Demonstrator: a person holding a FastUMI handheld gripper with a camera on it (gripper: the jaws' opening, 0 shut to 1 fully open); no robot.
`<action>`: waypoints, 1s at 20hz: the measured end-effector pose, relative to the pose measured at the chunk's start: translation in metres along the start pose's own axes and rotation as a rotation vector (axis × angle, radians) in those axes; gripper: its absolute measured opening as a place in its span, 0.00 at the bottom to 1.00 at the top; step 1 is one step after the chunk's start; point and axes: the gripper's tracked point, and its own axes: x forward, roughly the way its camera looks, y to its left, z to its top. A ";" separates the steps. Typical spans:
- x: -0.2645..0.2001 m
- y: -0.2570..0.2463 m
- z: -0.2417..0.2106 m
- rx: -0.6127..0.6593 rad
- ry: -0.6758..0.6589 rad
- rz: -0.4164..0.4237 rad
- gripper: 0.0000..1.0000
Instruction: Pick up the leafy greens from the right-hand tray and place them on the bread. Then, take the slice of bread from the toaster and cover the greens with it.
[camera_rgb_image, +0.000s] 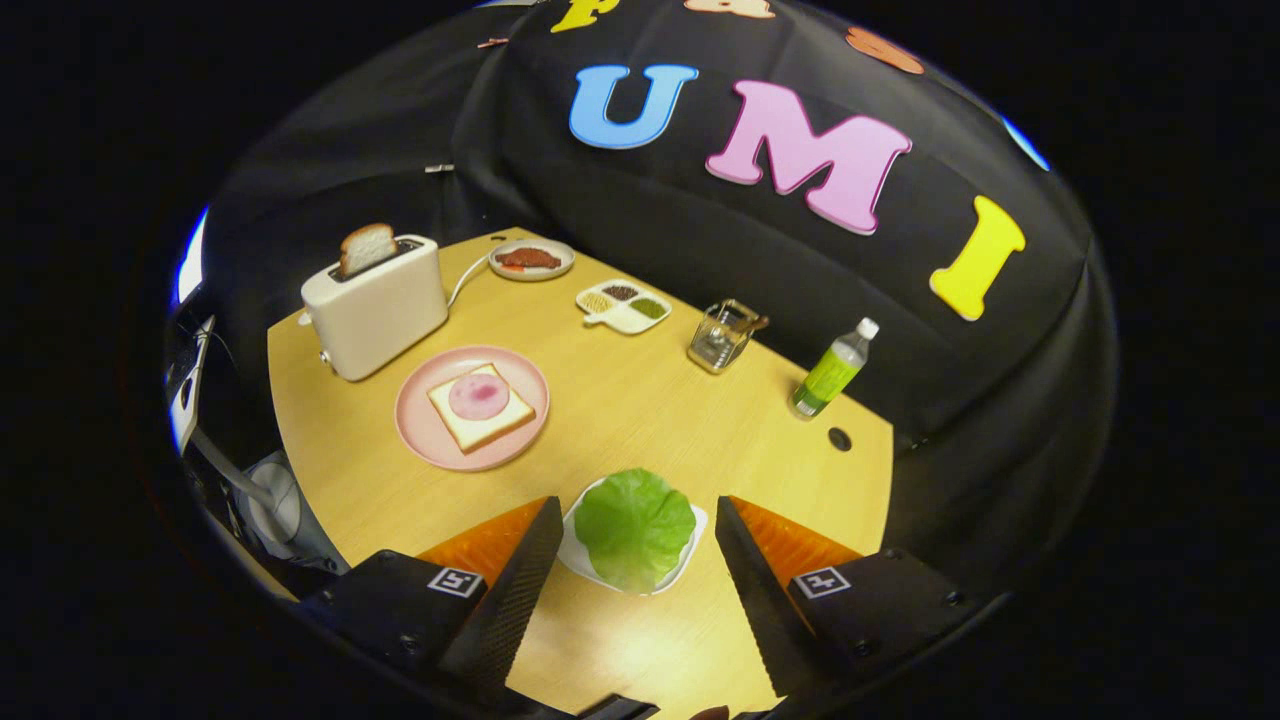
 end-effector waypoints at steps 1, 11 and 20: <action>0.019 -0.003 -0.013 0.004 0.036 0.013 0.96; 0.127 -0.011 -0.079 0.101 0.265 0.098 0.86; 0.135 -0.003 -0.101 0.136 0.385 0.139 0.74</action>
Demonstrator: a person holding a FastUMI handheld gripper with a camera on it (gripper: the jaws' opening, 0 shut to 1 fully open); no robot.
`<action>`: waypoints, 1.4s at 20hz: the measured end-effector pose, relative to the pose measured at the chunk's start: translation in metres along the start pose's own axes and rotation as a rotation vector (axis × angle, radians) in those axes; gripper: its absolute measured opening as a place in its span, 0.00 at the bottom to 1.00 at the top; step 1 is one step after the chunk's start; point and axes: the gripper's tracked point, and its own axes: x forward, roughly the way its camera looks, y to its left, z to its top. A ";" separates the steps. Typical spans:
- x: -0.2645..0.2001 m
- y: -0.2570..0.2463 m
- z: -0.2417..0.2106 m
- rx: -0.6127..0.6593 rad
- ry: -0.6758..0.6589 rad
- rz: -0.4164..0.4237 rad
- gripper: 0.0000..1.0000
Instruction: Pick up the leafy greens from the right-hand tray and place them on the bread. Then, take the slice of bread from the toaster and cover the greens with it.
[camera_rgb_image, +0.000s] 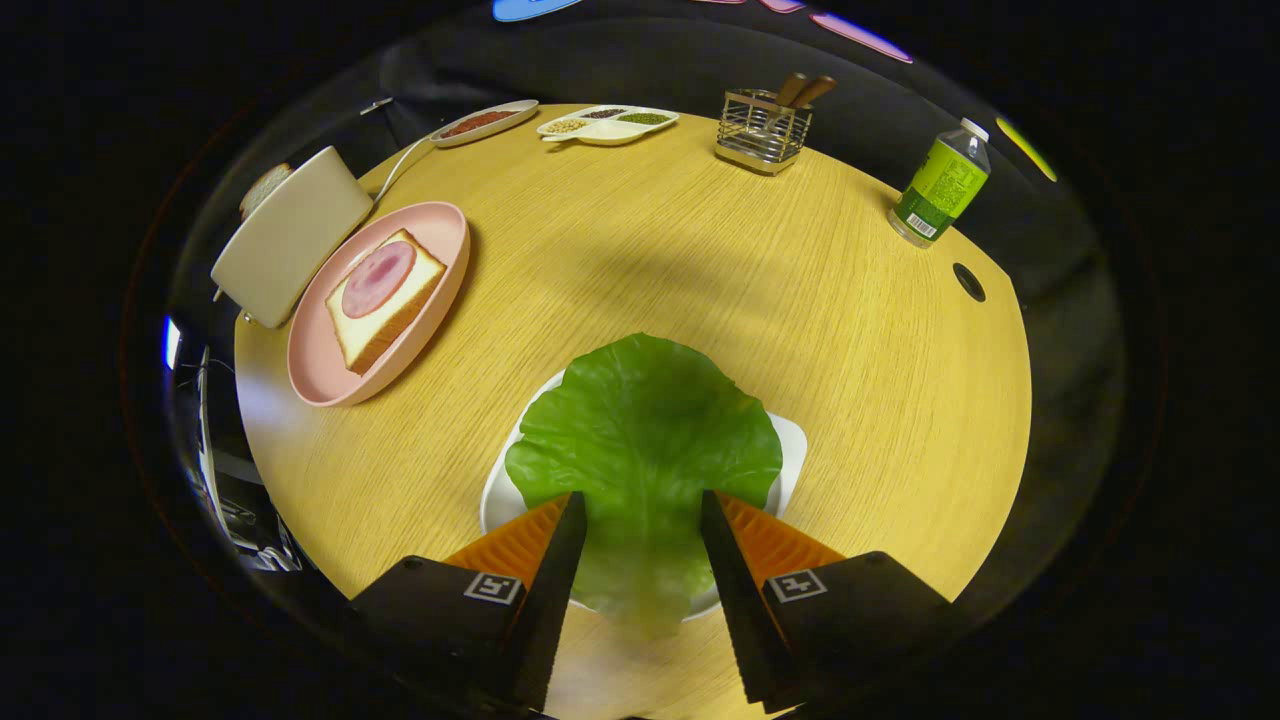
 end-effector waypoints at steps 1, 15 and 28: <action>0.000 0.002 -0.001 -0.011 0.003 0.004 0.62; -0.083 0.033 0.056 -0.045 -0.200 -0.063 0.10; -0.090 0.170 0.126 -0.125 -0.270 0.048 0.10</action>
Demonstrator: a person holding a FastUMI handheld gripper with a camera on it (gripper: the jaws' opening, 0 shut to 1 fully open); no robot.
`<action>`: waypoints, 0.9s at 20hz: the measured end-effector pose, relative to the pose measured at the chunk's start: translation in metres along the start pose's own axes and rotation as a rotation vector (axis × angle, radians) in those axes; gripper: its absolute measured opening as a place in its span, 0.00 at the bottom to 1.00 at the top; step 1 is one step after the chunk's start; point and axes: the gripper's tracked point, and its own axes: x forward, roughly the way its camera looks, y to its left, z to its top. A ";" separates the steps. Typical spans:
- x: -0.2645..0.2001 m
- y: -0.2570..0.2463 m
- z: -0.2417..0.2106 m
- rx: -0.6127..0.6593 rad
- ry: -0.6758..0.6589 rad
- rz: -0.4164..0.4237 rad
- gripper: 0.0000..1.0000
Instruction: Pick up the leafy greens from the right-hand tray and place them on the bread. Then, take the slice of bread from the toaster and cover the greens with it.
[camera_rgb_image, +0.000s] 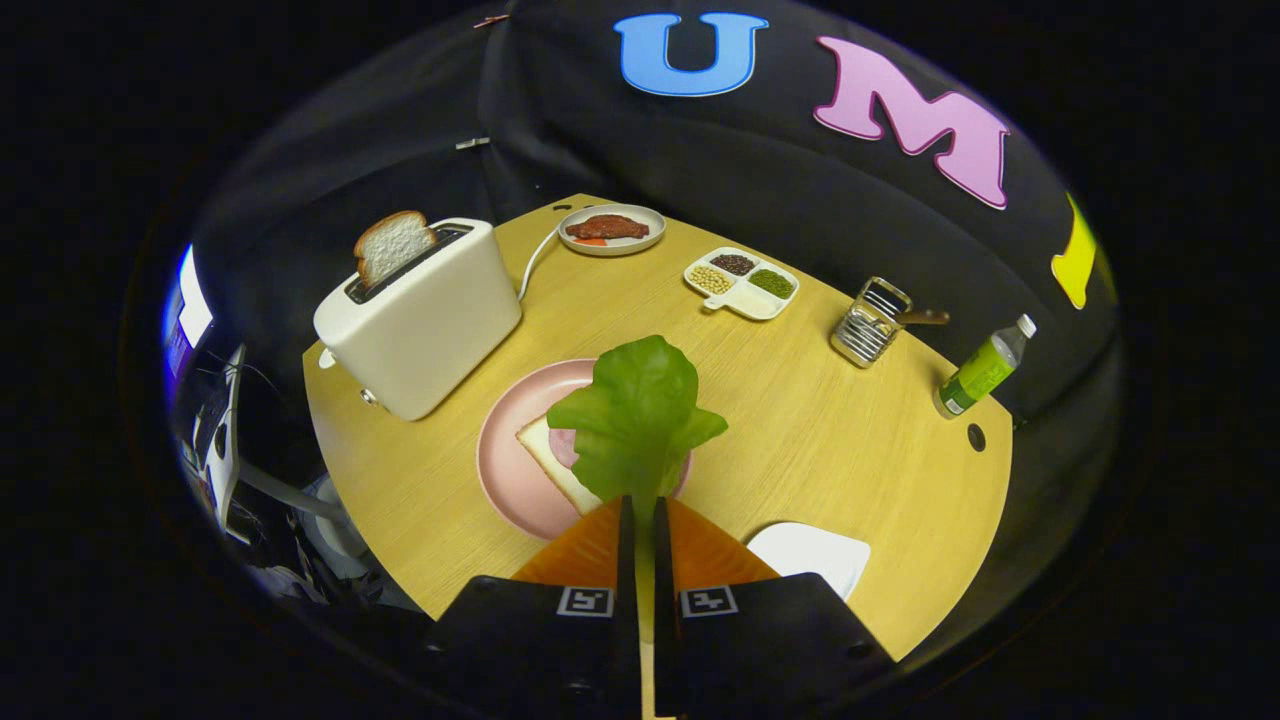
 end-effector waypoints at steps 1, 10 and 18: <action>0.006 0.006 0.002 -0.003 0.005 0.006 0.10; 0.060 0.040 0.024 0.054 0.040 0.056 0.22; 0.048 0.032 0.042 -0.003 -0.061 -0.004 0.99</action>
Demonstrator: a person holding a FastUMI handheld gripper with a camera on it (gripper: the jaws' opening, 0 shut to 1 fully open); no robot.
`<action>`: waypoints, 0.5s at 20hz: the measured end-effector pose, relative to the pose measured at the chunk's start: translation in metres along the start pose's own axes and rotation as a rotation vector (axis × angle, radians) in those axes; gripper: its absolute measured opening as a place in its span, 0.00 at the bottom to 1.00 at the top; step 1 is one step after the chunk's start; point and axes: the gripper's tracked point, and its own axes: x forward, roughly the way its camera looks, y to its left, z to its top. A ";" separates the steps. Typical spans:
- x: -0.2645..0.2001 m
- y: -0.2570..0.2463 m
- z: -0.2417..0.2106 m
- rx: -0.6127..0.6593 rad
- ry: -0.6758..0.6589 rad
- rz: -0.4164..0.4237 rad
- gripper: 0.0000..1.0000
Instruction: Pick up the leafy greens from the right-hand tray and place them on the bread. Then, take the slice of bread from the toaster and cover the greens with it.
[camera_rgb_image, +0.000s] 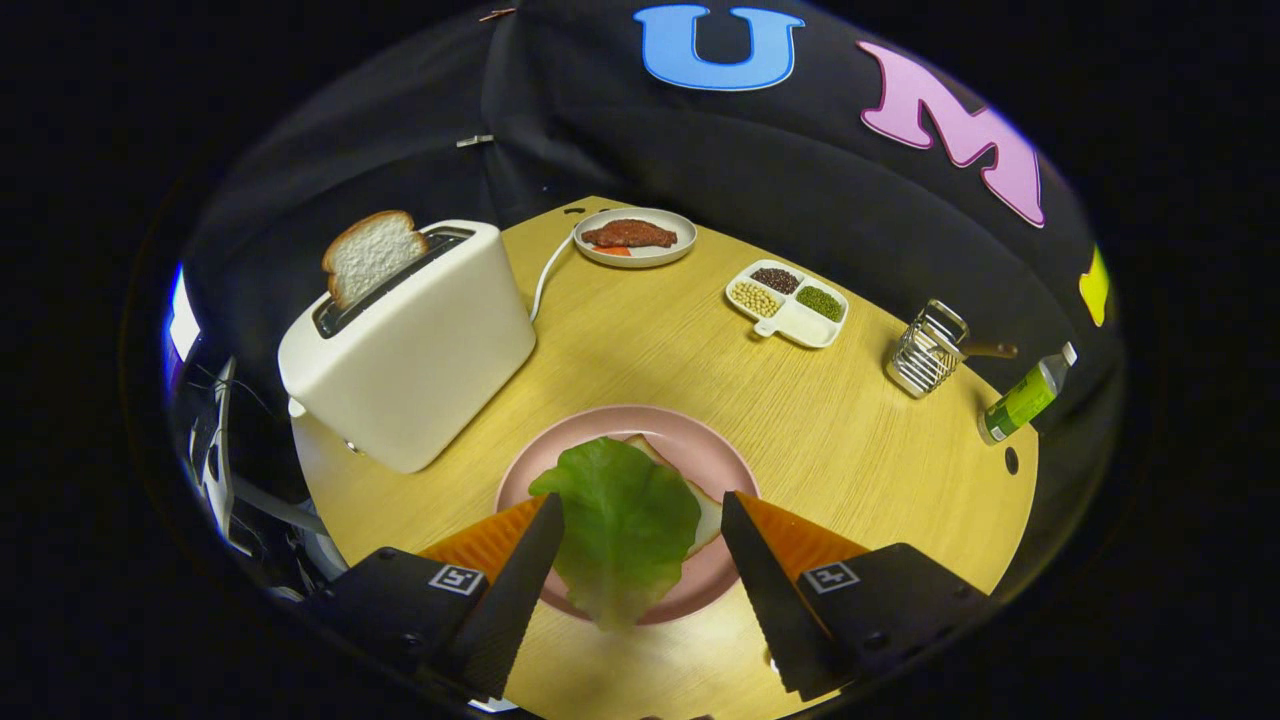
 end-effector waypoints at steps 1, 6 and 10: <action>-0.007 0.000 0.008 -0.012 -0.030 -0.001 0.99; -0.070 0.013 0.062 -0.123 -0.259 -0.008 0.99; -0.133 0.046 0.112 -0.241 -0.458 0.005 0.98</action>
